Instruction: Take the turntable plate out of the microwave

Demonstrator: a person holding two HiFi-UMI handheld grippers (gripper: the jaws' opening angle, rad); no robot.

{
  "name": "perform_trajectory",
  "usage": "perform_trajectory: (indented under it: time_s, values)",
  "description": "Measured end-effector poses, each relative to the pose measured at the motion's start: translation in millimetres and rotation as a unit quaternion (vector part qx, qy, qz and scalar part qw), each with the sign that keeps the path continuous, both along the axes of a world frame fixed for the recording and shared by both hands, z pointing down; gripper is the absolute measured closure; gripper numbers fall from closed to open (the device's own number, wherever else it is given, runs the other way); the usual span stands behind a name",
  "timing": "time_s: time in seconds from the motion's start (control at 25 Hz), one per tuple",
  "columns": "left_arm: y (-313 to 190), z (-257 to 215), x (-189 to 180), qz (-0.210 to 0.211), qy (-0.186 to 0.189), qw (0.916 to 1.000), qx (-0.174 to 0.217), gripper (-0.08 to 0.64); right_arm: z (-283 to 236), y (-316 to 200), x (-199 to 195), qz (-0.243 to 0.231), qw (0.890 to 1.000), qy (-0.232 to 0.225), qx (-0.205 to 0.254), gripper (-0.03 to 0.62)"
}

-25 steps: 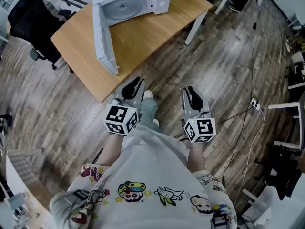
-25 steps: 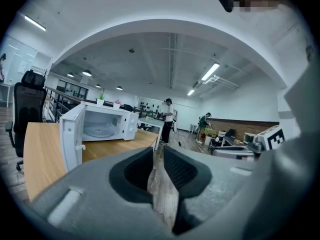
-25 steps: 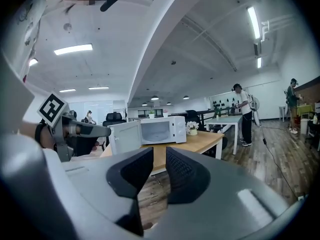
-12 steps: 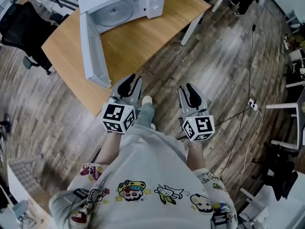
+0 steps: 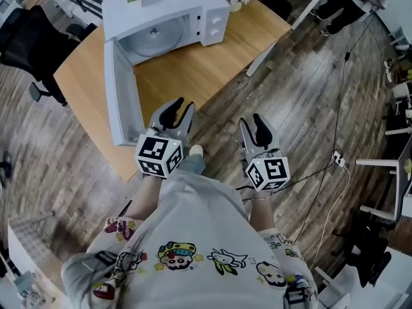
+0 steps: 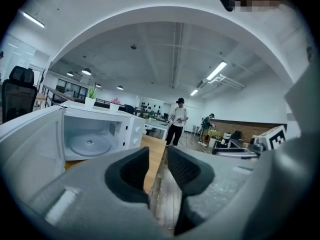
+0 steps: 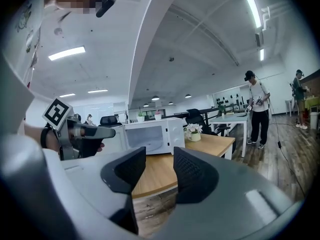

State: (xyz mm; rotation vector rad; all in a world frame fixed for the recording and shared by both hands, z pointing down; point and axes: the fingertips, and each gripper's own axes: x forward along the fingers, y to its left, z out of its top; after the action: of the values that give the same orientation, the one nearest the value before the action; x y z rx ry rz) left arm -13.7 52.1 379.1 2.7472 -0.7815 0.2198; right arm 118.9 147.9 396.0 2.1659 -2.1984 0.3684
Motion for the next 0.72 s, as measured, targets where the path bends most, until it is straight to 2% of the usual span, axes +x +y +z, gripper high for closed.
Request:
perform_trajectory:
  time_s: [0.36,0.72]
  values:
    - [-60,-10,9,-0.003,0.017,0.9998,0.005,0.439,-3,-65,2,-0.014,1.000,-0.016,0.003,0.413]
    - [-84,8,2,-0.028,0.022,0.9991,-0.025,0.426,6,-106,-12,-0.046,0.999,-0.010,-0.015,0.399]
